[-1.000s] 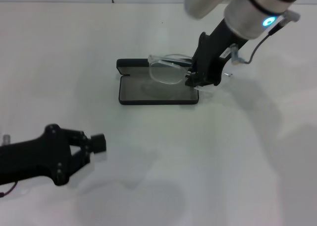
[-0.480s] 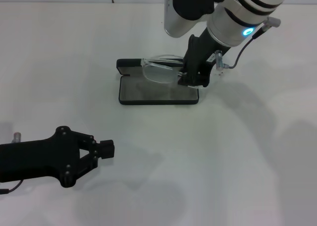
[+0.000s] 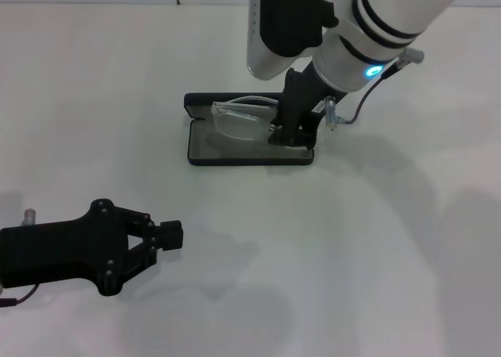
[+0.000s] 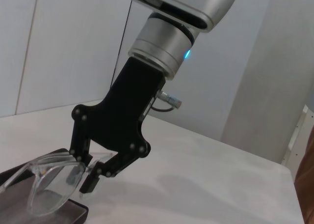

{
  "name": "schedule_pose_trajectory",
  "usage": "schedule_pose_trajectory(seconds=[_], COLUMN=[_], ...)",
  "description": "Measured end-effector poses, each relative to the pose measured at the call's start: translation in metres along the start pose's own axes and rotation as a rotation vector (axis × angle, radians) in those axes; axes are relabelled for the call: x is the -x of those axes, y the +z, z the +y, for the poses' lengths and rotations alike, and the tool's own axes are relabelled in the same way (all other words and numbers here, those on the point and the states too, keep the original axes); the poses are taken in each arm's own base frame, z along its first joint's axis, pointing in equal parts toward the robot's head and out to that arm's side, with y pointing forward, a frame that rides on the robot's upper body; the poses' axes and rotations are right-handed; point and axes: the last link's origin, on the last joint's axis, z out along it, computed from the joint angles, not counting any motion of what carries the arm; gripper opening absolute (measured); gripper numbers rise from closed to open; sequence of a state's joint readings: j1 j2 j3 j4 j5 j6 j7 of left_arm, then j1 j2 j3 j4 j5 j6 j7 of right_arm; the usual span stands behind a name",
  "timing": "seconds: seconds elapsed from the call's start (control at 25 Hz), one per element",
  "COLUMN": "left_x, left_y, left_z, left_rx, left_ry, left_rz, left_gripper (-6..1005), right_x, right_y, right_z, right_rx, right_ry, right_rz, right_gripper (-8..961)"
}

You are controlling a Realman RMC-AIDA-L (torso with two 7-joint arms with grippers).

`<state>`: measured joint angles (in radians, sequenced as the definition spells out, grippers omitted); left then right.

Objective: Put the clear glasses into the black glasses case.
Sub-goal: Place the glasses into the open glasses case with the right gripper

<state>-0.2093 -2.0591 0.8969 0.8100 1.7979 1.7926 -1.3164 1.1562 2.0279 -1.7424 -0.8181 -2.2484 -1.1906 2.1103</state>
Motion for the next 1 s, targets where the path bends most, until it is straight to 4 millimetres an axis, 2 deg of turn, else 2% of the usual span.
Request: schedule_pose_trajectory(seconds=[0.6,1.0], left_x=[-0.004,-0.004], left_y=[0.003,0.003], left_z=[-0.002,-0.003], left_rx=[0.001,0.001], left_ry=[0.011,0.013], left_rz=[0.008,0.008], left_gripper=[65,65], right_x=[-0.004,-0.003], right_y=[0.018,0.02], right_z=[0.006,0.003], right_rx=[-0.056,-0.078], right_ry=[-0.084,-0.087], right_rz=[0.037,0.025], right_gripper=[141,142])
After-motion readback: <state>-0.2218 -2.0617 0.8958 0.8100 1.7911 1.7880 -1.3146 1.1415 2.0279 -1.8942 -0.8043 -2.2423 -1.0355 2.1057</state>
